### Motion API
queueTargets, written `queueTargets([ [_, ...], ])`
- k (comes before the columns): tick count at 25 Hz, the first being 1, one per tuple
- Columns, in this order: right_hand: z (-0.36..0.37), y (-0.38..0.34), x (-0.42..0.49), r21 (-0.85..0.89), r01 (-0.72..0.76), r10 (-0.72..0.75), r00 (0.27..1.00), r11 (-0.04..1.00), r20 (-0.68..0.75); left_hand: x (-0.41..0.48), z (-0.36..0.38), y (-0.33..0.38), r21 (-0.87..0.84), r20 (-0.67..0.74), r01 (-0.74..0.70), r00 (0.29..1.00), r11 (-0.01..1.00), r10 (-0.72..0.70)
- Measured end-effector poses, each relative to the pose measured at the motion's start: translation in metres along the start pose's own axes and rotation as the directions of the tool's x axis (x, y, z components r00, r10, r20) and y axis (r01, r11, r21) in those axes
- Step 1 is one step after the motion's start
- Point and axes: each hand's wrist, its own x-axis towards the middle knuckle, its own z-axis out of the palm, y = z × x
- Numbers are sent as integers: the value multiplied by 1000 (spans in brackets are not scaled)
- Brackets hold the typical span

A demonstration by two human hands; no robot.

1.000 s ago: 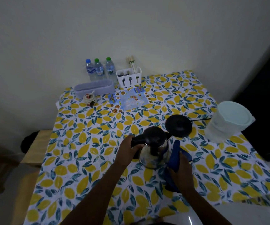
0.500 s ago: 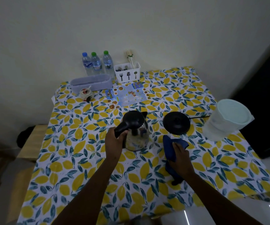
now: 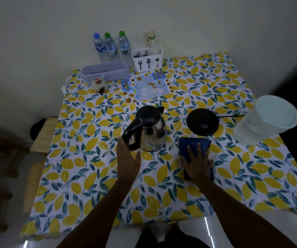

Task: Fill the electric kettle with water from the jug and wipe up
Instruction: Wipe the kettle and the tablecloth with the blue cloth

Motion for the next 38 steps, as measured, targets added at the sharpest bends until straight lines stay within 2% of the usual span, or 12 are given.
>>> queueTargets([
  [3, 5, -3, 4, -4, -11, 11, 1000, 1000, -26, -32, 7, -32, 237, 191, -68, 981, 969, 22],
  [6, 9, -2, 10, -1, 14, -14, 999, 1000, -39, -47, 14, -57, 374, 431, -196, 902, 906, 17],
  [8, 12, -7, 10, -23, 99, -100, 994, 995, -38, -56, 18, -71, 438, 499, -220, 866, 871, -33],
  [12, 29, -35, -11, -79, 257, -259, 966, 963, -17, -79, 17, -88, 473, 435, -82, 887, 877, -152],
  [16, 46, -52, -53, -101, 330, -335, 942, 939, -33, -93, 11, -97, 507, 441, -110, 885, 855, -148],
  [20, 57, -26, -74, -224, 493, -506, 863, 841, 1, -91, 5, -89, 489, 457, -96, 875, 867, -162],
  [22, 48, -12, -61, -238, 497, -511, 860, 835, 3, -90, 2, -87, 475, 477, -100, 864, 874, -160],
  [24, 40, -13, -48, -205, 440, -450, 893, 874, 3, -90, 0, -89, 460, 500, -101, 851, 882, -163],
  [27, 43, -41, -45, -118, 323, -329, 944, 939, -28, -87, -1, -91, 434, 533, -99, 830, 896, -166],
  [29, 49, -67, -54, -93, 320, -323, 946, 943, -16, -86, -2, -92, 420, 546, -92, 820, 903, -170],
  [33, 63, -92, -83, -139, 527, -521, 850, 839, 76, -85, -3, -95, 409, 557, -85, 812, 909, -175],
  [38, 67, -60, -108, -264, 614, -607, 786, 744, 117, -87, -6, -93, 399, 558, -97, 815, 912, -158],
])
